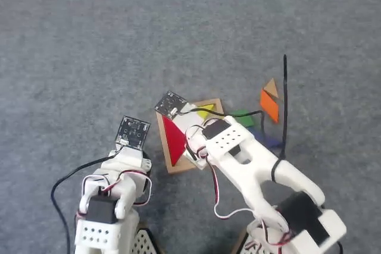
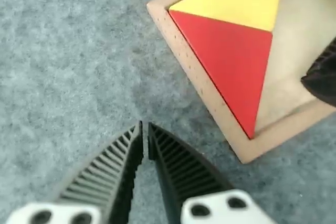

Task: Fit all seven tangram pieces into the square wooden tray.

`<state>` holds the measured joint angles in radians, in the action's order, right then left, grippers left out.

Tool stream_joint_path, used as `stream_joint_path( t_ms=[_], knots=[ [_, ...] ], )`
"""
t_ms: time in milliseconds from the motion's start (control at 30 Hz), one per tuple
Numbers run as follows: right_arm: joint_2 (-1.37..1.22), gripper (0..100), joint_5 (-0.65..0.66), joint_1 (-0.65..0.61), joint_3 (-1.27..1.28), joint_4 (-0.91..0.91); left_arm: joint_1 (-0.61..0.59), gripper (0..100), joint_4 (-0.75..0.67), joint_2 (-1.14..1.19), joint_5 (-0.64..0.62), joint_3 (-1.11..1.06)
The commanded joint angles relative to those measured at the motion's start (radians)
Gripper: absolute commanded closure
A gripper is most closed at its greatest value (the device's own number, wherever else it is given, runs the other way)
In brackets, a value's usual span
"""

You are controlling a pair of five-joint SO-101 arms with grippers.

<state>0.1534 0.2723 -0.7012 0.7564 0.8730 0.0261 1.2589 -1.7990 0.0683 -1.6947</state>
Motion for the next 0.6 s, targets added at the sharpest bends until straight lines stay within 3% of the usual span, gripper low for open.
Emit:
stream_joint_path(
  t_ms=[0, 167, 567],
  knots=[
    [0.068, 98.9, -0.011, 0.012, 0.003, 0.007, -0.003, 98, 0.003, -0.018, 0.003, 0.01],
    [0.119, 98.9, -0.011, 0.067, 0.037, -0.002, -0.003, 98, 0.003, -0.018, 0.003, 0.01],
    [0.114, 95.9, -0.002, 0.469, -0.023, -0.108, -0.003, 98, 0.003, -0.018, 0.003, 0.01]
  ],
)
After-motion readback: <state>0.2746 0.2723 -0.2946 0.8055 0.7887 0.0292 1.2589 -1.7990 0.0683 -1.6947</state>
